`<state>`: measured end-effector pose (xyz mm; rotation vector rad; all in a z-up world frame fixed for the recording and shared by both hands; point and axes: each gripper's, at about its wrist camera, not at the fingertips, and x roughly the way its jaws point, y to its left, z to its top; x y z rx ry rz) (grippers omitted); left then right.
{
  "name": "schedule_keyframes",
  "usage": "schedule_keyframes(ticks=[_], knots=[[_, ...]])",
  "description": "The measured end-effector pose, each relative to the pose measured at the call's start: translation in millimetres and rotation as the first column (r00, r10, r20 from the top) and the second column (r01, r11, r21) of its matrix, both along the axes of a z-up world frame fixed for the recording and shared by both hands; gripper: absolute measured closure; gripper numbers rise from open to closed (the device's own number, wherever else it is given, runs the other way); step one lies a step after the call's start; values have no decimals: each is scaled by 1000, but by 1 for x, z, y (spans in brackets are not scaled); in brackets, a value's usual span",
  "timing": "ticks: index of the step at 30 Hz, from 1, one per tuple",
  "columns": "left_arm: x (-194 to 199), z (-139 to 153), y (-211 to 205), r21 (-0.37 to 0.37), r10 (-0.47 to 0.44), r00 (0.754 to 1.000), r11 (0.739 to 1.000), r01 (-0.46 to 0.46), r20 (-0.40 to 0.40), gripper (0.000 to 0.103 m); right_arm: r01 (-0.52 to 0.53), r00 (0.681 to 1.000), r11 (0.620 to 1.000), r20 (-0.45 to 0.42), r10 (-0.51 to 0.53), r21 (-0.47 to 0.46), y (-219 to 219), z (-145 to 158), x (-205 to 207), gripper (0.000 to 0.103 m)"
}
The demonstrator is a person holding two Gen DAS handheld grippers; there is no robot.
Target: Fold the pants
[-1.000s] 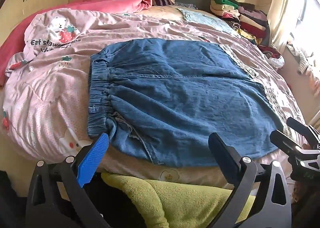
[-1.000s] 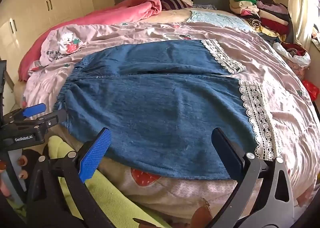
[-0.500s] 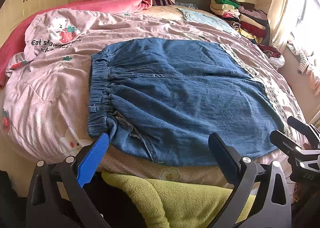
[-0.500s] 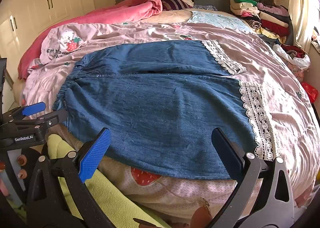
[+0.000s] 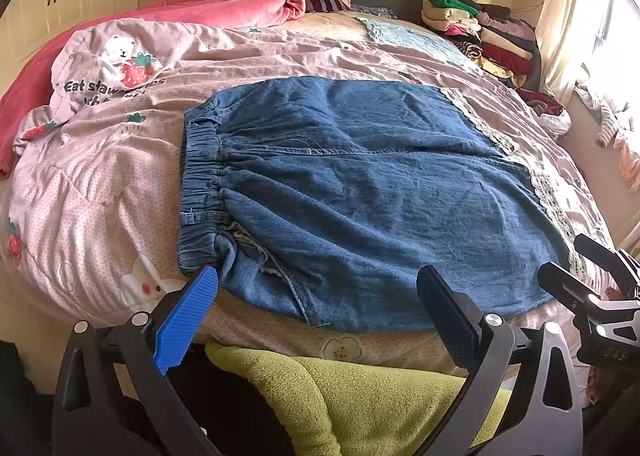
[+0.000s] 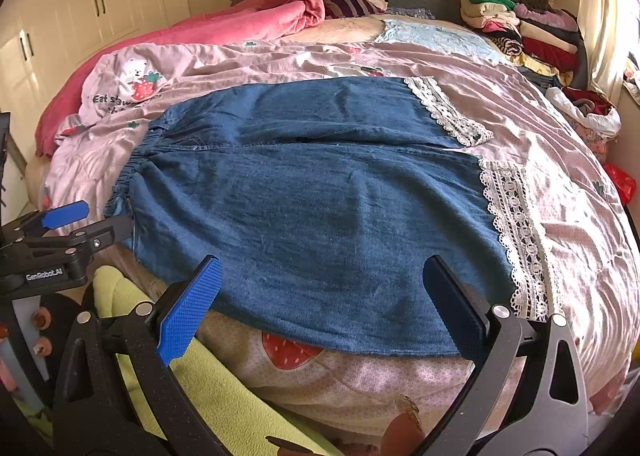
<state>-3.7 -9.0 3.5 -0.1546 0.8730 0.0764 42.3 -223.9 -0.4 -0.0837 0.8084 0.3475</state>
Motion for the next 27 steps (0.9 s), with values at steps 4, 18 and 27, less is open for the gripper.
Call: schedule_keyframes(ticks=[4, 18, 27], knots=[[-1, 2, 2, 5, 1, 1000, 1000, -1, 1, 4, 0, 1000, 1000, 2, 0, 0, 0, 0, 0, 8], [-1, 2, 2, 11, 3, 1000, 1000, -3, 2, 4, -1, 1000, 1000, 4, 1, -3, 1, 1, -2, 8], [1, 2, 4, 9, -2, 1000, 1000, 2, -4, 4, -10, 1000, 1000, 4, 11, -13, 3, 1, 3, 8]])
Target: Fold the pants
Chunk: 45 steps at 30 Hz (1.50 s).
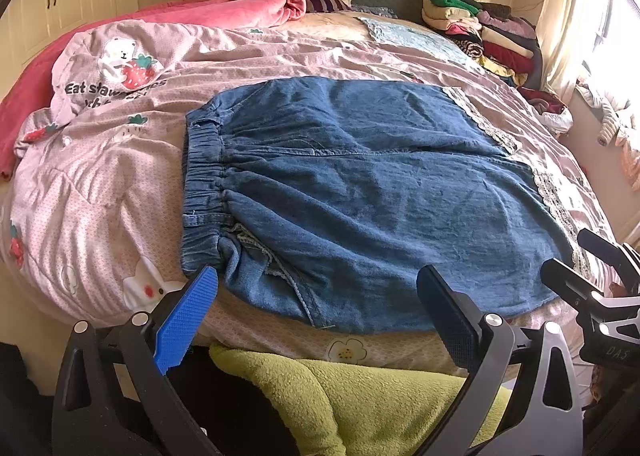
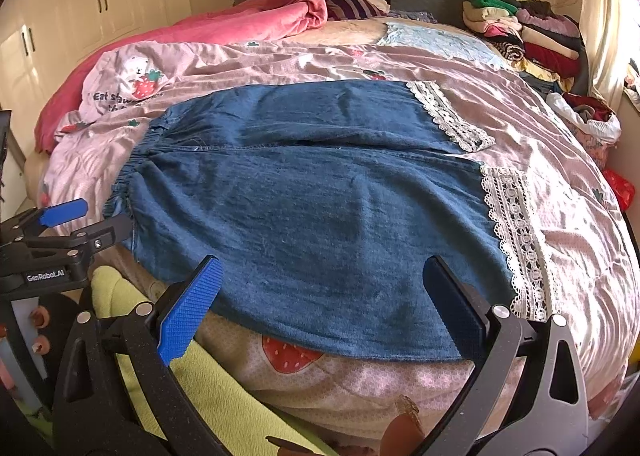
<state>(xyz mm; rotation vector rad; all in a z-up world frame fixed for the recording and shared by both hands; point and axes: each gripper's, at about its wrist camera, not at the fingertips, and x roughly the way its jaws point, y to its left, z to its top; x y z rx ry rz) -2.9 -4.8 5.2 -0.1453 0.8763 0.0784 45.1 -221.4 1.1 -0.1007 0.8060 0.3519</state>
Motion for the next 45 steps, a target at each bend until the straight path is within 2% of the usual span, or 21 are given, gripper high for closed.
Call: schedule_keyframes(ticks=[8, 13, 26, 34, 45], knots=[[12, -6, 10, -4, 27, 1000, 1000, -27, -15, 4, -33, 999, 999, 20, 33, -2, 18, 5, 14, 8], [19, -6, 22, 2, 63, 998, 998, -63, -22, 4, -56, 998, 998, 28, 55, 28, 31, 9, 29, 8], [49, -1, 77, -10, 191, 981, 981, -191, -35, 4, -165, 984, 985, 68, 162, 42, 72, 24, 78, 8], [78, 1, 112, -17, 252, 967, 967, -253, -49, 4, -172, 983, 985, 68, 170, 23, 84, 22, 108, 8], [126, -14, 147, 0, 253, 960, 967, -254, -117, 4, -252, 967, 968, 50, 251, 11, 111, 19, 157, 8]])
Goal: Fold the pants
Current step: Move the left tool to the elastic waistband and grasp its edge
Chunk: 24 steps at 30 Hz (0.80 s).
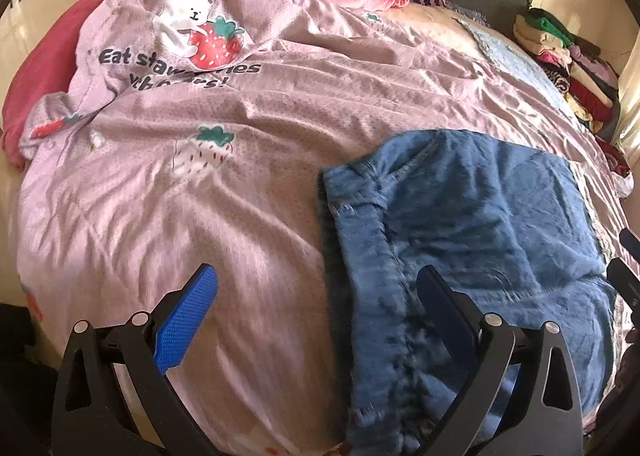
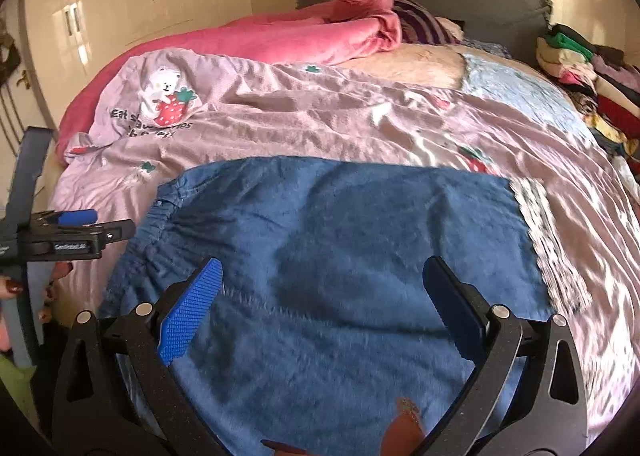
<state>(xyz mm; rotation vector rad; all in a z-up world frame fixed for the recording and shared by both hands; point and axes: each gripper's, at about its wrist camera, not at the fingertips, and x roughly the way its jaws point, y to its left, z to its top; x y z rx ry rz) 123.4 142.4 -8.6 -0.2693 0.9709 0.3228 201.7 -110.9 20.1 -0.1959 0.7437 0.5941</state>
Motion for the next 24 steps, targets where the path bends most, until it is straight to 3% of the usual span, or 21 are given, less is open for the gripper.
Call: schedule_keyframes(ticks=[11, 24], knots=[[47, -17, 28, 8, -47, 998, 999, 47, -49, 4, -69, 998, 994, -3, 69, -88, 41, -10, 46, 8], [92, -35, 18, 33, -171, 983, 984, 173, -62, 5, -119, 993, 977, -10, 119, -176, 79, -24, 88, 8]])
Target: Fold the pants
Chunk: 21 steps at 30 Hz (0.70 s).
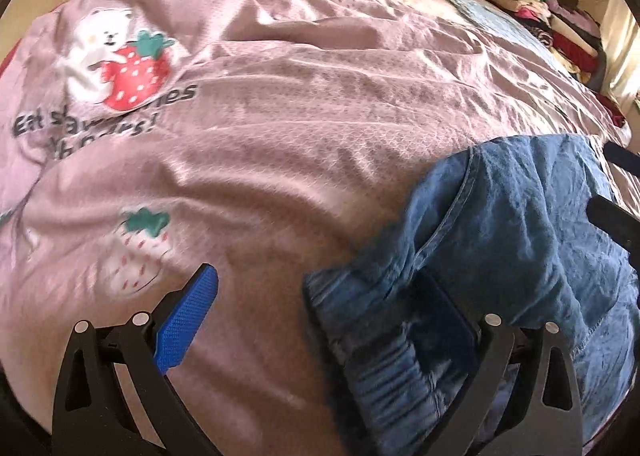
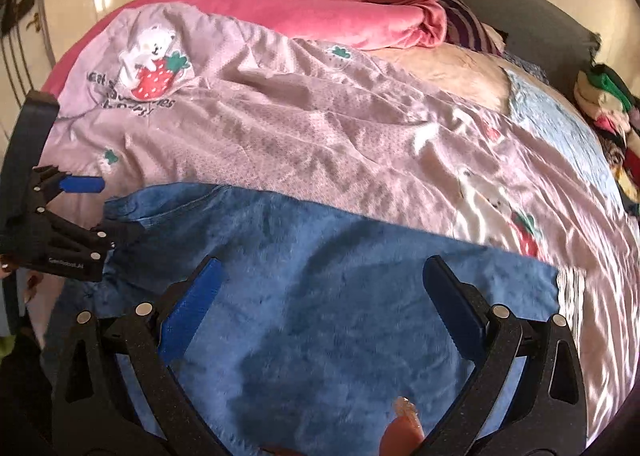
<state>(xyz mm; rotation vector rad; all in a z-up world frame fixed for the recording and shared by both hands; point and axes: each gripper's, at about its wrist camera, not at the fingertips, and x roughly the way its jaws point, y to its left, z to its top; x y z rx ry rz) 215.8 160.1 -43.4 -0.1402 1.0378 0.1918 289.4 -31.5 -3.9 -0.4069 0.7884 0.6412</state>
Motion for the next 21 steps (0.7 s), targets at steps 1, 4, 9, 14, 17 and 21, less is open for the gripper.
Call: schedule_keyframes(ticks=[1, 4, 9, 14, 17, 21], knots=[[2, -1, 0, -15, -11, 1000, 1000, 11, 4, 6, -10, 1000, 1000, -2, 10, -8, 2, -2, 2, 8], [5, -4, 0, -83, -48, 998, 995, 50, 30, 29, -30, 1000, 999, -4, 30, -37, 9, -8, 10, 8], [-2, 3, -6, -99, -88, 993, 990, 96, 83, 63, -53, 999, 995, -8, 53, -89, 21, -20, 21, 8], [-21, 21, -12, -103, -103, 981, 987, 121, 166, 68, -97, 995, 989, -13, 96, -112, 30, -25, 30, 8], [-37, 33, -21, -88, -121, 969, 986, 143, 213, 69, -142, 990, 980, -6, 142, -138, 36, -25, 33, 8], [-51, 46, -29, -55, -152, 957, 984, 171, 249, 69, -244, 969, 952, -8, 247, -188, 49, -25, 32, 8]])
